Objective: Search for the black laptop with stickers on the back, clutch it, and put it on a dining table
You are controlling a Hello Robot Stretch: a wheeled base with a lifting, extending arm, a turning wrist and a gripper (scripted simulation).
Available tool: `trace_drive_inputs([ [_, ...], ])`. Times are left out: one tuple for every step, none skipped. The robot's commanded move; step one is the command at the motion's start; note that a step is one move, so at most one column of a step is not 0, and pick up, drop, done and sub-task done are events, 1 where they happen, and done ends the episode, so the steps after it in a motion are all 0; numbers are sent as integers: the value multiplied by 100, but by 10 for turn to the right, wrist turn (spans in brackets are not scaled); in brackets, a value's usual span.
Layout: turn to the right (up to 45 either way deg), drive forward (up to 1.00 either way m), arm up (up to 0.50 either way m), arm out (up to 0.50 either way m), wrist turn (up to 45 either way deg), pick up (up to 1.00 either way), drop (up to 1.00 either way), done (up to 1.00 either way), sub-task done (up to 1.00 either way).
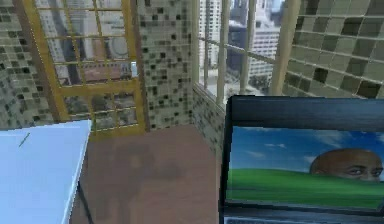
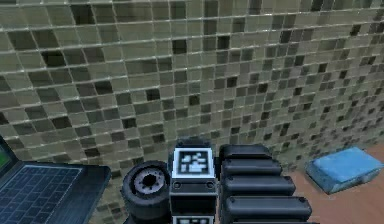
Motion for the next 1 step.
trace_drive_inputs([
  [450,0,0,0,0,0,0,0,0],
])
